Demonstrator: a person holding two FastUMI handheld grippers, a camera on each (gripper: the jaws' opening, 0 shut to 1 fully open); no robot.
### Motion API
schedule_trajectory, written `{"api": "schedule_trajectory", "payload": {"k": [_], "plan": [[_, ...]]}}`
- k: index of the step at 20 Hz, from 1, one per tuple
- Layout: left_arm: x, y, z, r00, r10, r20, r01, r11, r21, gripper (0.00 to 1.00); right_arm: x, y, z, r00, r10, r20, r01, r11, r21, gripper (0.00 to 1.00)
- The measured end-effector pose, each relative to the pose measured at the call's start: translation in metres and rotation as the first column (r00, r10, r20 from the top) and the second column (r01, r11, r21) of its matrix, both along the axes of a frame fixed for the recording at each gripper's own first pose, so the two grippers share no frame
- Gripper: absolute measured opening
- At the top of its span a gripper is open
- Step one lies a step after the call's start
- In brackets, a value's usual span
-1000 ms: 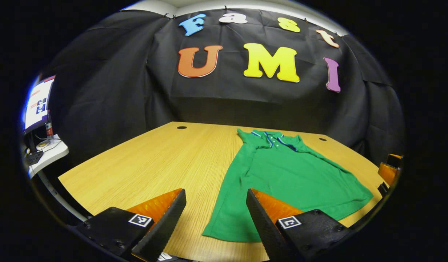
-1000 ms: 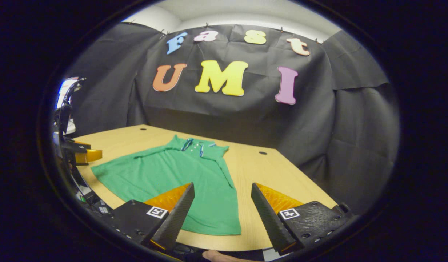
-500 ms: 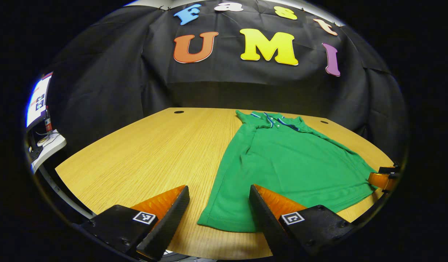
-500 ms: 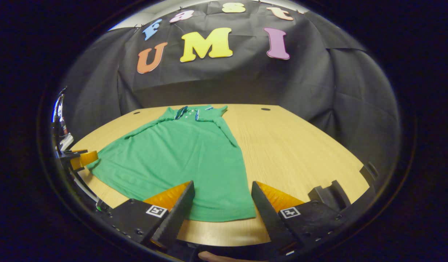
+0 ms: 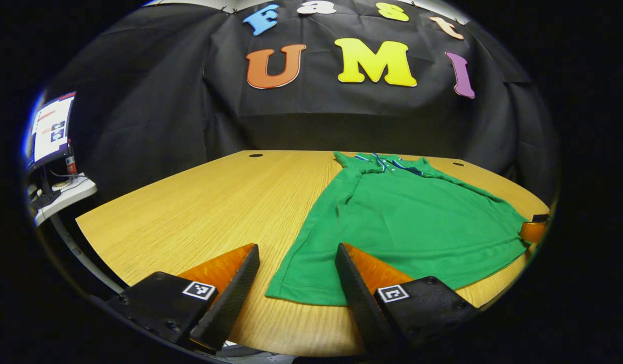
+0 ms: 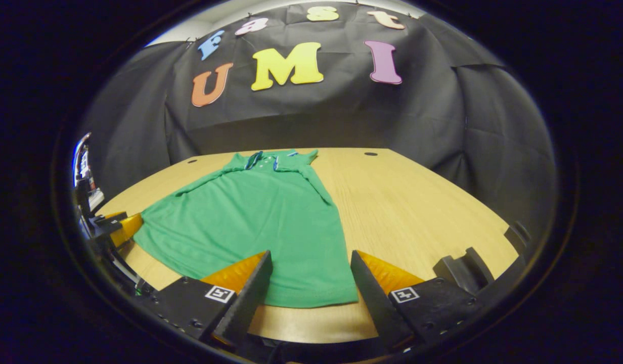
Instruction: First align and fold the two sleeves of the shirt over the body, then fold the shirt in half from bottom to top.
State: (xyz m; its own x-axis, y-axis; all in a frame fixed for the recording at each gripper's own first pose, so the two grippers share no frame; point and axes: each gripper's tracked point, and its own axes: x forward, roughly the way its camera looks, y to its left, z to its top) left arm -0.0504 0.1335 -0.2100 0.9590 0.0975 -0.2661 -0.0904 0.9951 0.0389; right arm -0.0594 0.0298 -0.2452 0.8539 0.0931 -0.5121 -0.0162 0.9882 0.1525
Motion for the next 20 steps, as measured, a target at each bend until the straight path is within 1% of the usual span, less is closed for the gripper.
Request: {"api": "schedule_trajectory", "payload": {"k": [1, 3, 4, 5, 6, 7, 8, 9, 10, 11, 12, 13, 15, 17, 18, 19, 20], "plan": [[-0.002, -0.004, -0.001, 1.0, -0.014, -0.015, 0.014, 1.0, -0.008, 0.9, -0.002, 0.001, 0.0, 1.0, 0.007, -0.002, -0.007, 1.0, -0.003, 0.96], [-0.001, -0.007, 0.0, 0.999, -0.038, -0.034, 0.038, 0.999, -0.008, 0.74, -0.004, 0.002, 0.0, 1.0, 0.009, 0.001, -0.009, 1.0, 0.01, 0.92], [-0.002, -0.011, 0.0, 0.997, -0.062, -0.051, 0.061, 0.998, -0.007, 0.72, -0.005, -0.001, -0.001, 1.0, -0.009, -0.011, 0.009, 1.0, 0.019, 0.78], [-0.004, -0.015, 0.0, 0.994, -0.086, -0.064, 0.085, 0.996, -0.01, 0.6, -0.007, -0.002, 0.0, 0.999, -0.022, -0.024, 0.022, 0.999, 0.023, 0.72], [-0.005, -0.017, -0.001, 0.992, -0.102, -0.071, 0.102, 0.995, -0.006, 0.51, -0.007, 0.002, 0.0, 0.999, -0.021, -0.03, 0.022, 0.999, 0.027, 0.63], [-0.005, -0.017, 0.0, 0.992, -0.108, -0.072, 0.108, 0.994, 0.003, 0.32, -0.007, 0.007, 0.0, 0.999, -0.009, -0.032, 0.01, 0.999, 0.033, 0.56], [-0.005, -0.017, 0.0, 0.992, -0.106, -0.072, 0.107, 0.994, 0.012, 0.25, -0.005, 0.011, 0.001, 1.0, 0.007, -0.022, -0.006, 0.999, 0.042, 0.4], [-0.004, -0.016, 0.0, 0.992, -0.102, -0.071, 0.103, 0.995, 0.015, 0.13, -0.005, 0.017, 0.0, 0.999, 0.024, -0.028, -0.022, 0.997, 0.073, 0.36], [-0.004, -0.016, 0.001, 0.993, -0.099, -0.071, 0.101, 0.995, 0.018, 0.1, -0.003, 0.017, 0.0, 1.0, 0.016, -0.026, -0.014, 0.996, 0.092, 0.21], [-0.002, -0.017, 0.0, 0.992, -0.103, -0.073, 0.104, 0.994, 0.016, 0.06, -0.001, 0.018, -0.001, 0.999, 0.031, -0.036, -0.028, 0.996, 0.087, 0.07], [-0.001, -0.018, 0.001, 0.991, -0.108, -0.075, 0.109, 0.994, 0.01, 0.06, 0.003, 0.018, 0.002, 0.999, 0.039, -0.033, -0.036, 0.996, 0.084, 0.03], [0.003, -0.018, 0.002, 0.99, -0.114, -0.081, 0.115, 0.993, -0.001, 0.06, 0.004, 0.019, 0.004, 0.999, 0.043, -0.033, -0.04, 0.996, 0.079, 0.01], [0.012, -0.016, 0.009, 0.99, -0.111, -0.084, 0.108, 0.994, -0.032, 0.06, 0.01, 0.015, 0.013, 0.998, 0.063, -0.01, -0.063, 0.998, 0.033, 0.0], [0.023, -0.019, 0.027, 0.991, -0.12, -0.057, 0.116, 0.991, -0.071, 0.06, 0.02, 0.015, 0.033, 0.997, 0.073, 0.026, -0.074, 0.997, 0.025, 0.0], [0.029, -0.02, 0.039, 0.991, -0.125, -0.038, 0.122, 0.99, -0.075, 0.06, 0.027, 0.014, 0.045, 0.996, 0.075, 0.045, -0.076, 0.997, 0.026, 0.0], [0.035, -0.02, 0.05, 0.992, -0.121, -0.02, 0.12, 0.991, -0.06, 0.06, 0.036, 0.014, 0.055, 0.995, 0.075, 0.068, -0.076, 0.997, 0.021, 0.0], [0.041, -0.017, 0.064, 0.994, -0.11, 0.01, 0.11, 0.994, -0.025, 0.06, 0.045, 0.015, 0.066, 0.993, 0.08, 0.092, -0.082, 0.997, 0.012, 0.0]]}}
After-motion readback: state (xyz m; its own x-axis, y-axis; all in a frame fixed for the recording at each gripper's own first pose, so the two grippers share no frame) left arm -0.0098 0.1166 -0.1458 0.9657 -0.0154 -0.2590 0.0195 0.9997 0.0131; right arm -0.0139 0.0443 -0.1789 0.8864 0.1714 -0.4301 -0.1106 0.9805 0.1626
